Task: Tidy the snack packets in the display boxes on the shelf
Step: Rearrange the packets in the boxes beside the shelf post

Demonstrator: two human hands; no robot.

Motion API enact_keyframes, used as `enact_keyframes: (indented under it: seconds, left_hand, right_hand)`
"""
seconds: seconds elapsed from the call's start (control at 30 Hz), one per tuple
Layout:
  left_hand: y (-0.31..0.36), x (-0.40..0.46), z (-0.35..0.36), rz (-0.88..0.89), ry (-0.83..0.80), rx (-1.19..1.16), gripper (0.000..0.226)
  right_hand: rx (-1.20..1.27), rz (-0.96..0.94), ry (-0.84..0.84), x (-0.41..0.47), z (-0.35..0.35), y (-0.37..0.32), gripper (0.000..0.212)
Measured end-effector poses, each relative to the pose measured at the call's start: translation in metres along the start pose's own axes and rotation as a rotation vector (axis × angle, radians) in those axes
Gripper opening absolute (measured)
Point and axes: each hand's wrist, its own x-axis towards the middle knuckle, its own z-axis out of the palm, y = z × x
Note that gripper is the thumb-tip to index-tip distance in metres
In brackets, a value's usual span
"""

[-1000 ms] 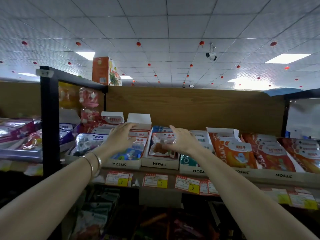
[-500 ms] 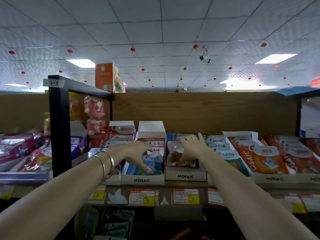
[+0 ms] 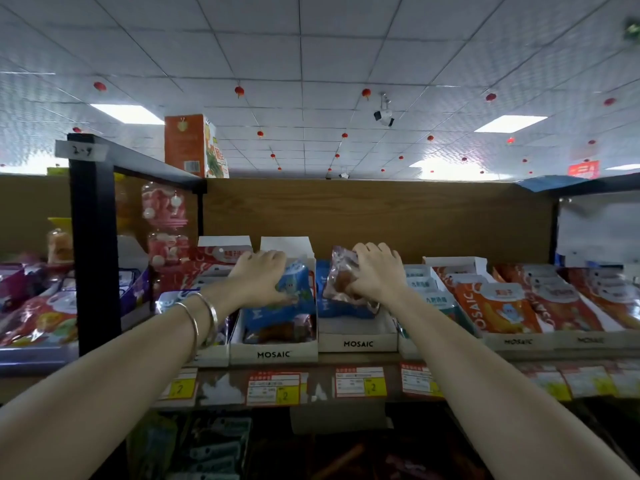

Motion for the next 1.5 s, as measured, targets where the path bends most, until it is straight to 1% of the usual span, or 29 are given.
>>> enact_keyframes:
  seconds: [0.07, 0.17, 0.23, 0.33, 0.4, 0.43, 0.5, 0.57, 0.67, 0.83, 1.0, 1.07, 1.17, 1.23, 1.3, 1.4, 1.5]
  left_hand:
    - [-0.002, 0.007, -0.010, -0.044, 0.073, -0.033, 0.054]
    - [0.002, 0.019, -0.027, -0.083, 0.113, -0.240, 0.053]
    - [0.013, 0.029, -0.033, -0.035, 0.075, -0.356, 0.054]
    - [0.041, 0.040, -0.032, 0.066, -0.008, -0.401, 0.055]
    - [0.060, 0.047, -0.025, 0.109, -0.029, -0.395, 0.055]
    - [0.068, 0.050, -0.021, 0.124, -0.033, -0.352, 0.056]
    - [0.079, 0.058, -0.013, 0.137, -0.030, -0.192, 0.058]
    - [0.085, 0.066, -0.003, 0.121, -0.019, -0.122, 0.060]
    - [0.091, 0.078, 0.012, 0.113, -0.035, -0.124, 0.057]
    - [0.092, 0.089, 0.031, 0.115, -0.173, -0.081, 0.055]
    - [0.090, 0.095, 0.048, 0.091, -0.245, -0.106, 0.056]
    - [0.086, 0.096, 0.047, 0.092, -0.220, -0.127, 0.061]
    - [0.072, 0.090, 0.037, 0.077, -0.108, -0.198, 0.066]
    - [0.057, 0.079, 0.028, 0.055, -0.020, -0.217, 0.057]
    - [0.040, 0.067, 0.018, 0.011, 0.037, -0.224, 0.042]
    - [0.009, 0.044, 0.004, -0.062, 0.022, -0.298, 0.027]
    - [-0.021, 0.018, -0.003, -0.061, 0.018, -0.247, 0.020]
  right_hand:
    - [0.038, 0.034, 0.048, 0.002, -0.010, 0.008, 0.053]
    - [0.133, 0.081, 0.108, 0.001, -0.025, 0.021, 0.057]
    - [0.158, 0.089, 0.132, -0.002, -0.034, 0.030, 0.059]
    - [0.122, 0.095, 0.174, -0.009, -0.046, 0.046, 0.058]
    - [0.090, 0.106, 0.197, -0.015, -0.053, 0.059, 0.060]
    - [0.074, 0.117, 0.205, -0.018, -0.056, 0.064, 0.063]
    - [0.046, 0.145, 0.215, -0.023, -0.063, 0.075, 0.068]
    - [0.033, 0.157, 0.209, -0.027, -0.067, 0.083, 0.070]
    - [0.042, 0.166, 0.206, -0.031, -0.068, 0.093, 0.073]
    - [0.058, 0.154, 0.169, -0.034, -0.063, 0.102, 0.074]
    - [0.063, 0.099, 0.127, -0.032, -0.055, 0.104, 0.074]
    - [0.081, 0.084, 0.113, -0.031, -0.054, 0.102, 0.074]
    - [0.093, 0.043, 0.110, -0.027, -0.052, 0.093, 0.074]
    - [0.107, 0.010, 0.115, -0.023, -0.054, 0.081, 0.074]
    - [0.142, -0.027, 0.108, -0.017, -0.054, 0.065, 0.074]
    - [0.215, -0.084, 0.062, -0.009, -0.052, 0.035, 0.074]
    - [0.282, -0.143, -0.008, -0.005, -0.044, -0.005, 0.073]
